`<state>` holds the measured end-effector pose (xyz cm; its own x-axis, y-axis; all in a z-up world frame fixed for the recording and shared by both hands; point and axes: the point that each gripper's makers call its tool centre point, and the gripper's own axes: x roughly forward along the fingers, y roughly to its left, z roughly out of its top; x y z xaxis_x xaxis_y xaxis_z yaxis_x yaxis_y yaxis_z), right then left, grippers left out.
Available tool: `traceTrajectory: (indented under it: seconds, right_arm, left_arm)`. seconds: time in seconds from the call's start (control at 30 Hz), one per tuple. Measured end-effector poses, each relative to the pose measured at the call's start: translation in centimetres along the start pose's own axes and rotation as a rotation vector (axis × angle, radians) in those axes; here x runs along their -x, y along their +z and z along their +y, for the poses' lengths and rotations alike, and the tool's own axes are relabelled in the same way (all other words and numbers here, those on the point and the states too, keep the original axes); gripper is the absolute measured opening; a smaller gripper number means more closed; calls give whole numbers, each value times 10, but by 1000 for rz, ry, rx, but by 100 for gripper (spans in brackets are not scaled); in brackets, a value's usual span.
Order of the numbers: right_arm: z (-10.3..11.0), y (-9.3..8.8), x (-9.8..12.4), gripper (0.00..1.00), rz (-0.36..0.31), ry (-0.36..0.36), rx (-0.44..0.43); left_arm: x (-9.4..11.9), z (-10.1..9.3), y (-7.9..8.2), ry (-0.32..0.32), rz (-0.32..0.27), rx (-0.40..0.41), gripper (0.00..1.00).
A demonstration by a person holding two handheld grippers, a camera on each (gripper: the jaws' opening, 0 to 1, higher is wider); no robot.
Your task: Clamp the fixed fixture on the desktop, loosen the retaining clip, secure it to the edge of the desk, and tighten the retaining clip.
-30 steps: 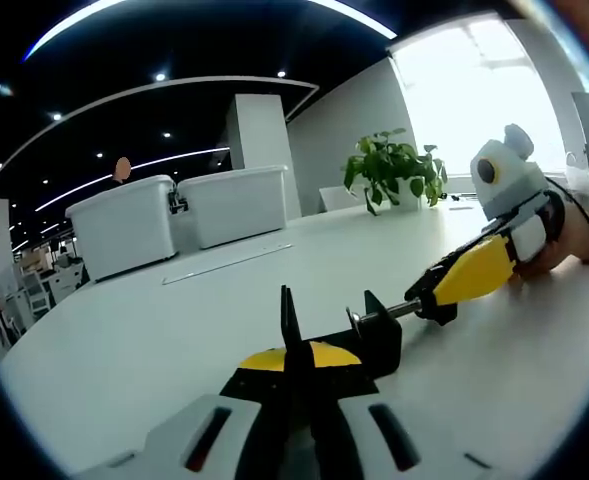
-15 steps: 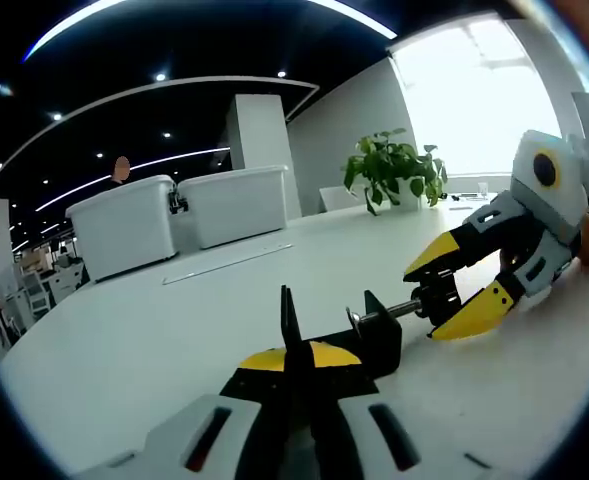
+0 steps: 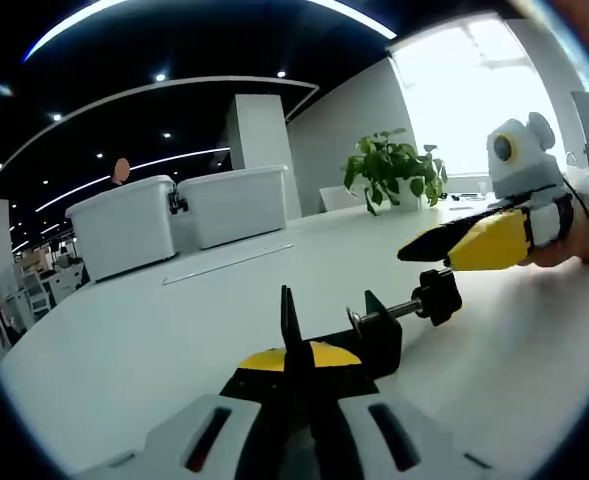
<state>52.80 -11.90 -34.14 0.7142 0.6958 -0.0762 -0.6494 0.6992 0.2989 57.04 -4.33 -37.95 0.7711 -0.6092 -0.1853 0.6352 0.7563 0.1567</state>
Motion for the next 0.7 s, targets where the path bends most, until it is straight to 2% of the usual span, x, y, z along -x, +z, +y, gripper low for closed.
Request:
traceTrajectory:
  seconds: [0.13, 0.2, 0.33, 0.47, 0.57, 0.63, 0.7]
  right_arm:
    - [-2, -11, 1, 38, 37, 13, -118]
    - [-2, -22, 0, 36, 86, 20, -155]
    - [-2, -24, -1, 26, 96, 10, -126]
    - [4, -27, 0, 22, 98, 22, -32]
    - [3, -27, -1, 21, 96, 26, -32]
    - [5, -24, -1, 20, 89, 26, 63]
    - [10, -22, -2, 20, 86, 19, 240]
  left_arm:
    - [-1, 1, 0, 0, 0, 0, 5]
    - [0, 1, 0, 0, 0, -1, 5]
    - [0, 0, 0, -1, 0, -1, 5]
    - [0, -1, 0, -2, 1, 1, 5]
    - [0, 0, 0, -1, 1, 1, 5]
    - [0, 0, 0, -1, 1, 1, 5]
    - [-1, 1, 0, -1, 1, 2, 5]
